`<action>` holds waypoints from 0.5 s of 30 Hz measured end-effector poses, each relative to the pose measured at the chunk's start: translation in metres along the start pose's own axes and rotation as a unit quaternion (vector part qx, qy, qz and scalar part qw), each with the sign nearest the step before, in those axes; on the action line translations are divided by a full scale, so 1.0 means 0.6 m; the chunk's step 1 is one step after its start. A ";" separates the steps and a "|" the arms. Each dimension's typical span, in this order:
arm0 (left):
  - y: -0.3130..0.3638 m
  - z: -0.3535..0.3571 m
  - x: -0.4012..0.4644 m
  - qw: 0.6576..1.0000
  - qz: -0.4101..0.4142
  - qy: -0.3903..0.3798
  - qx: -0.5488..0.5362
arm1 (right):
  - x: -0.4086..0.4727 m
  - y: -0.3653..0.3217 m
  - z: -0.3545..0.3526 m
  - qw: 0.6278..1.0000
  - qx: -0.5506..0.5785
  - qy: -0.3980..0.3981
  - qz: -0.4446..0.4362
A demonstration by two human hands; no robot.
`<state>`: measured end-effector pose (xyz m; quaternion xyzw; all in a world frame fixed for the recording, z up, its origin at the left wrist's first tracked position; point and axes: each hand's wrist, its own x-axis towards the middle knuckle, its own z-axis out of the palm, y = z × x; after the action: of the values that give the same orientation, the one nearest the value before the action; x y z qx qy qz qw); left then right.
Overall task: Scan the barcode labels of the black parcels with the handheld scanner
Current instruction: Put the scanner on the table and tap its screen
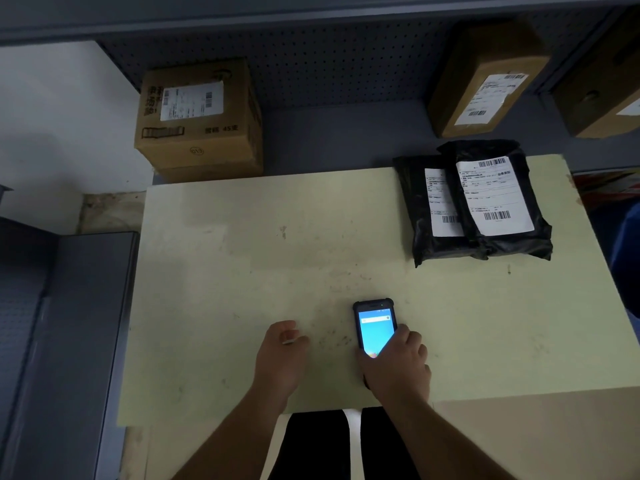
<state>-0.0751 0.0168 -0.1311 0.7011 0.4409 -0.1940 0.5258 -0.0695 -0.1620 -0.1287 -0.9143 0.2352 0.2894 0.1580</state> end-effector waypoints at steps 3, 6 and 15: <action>0.002 0.007 -0.003 1.000 0.006 -0.013 0.017 | 0.000 0.005 -0.015 1.000 -0.007 0.003 -0.009; 0.007 0.016 -0.007 0.999 0.015 -0.023 0.036 | 0.005 0.013 -0.036 1.000 -0.001 0.012 -0.021; 0.078 0.032 -0.011 0.997 0.073 -0.030 0.015 | 0.028 -0.014 -0.119 0.986 0.143 0.032 -0.083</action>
<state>-0.0365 -0.0063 -0.1067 0.7328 0.3697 -0.1826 0.5412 -0.0208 -0.1910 -0.0818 -0.9073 0.2022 0.2095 0.3035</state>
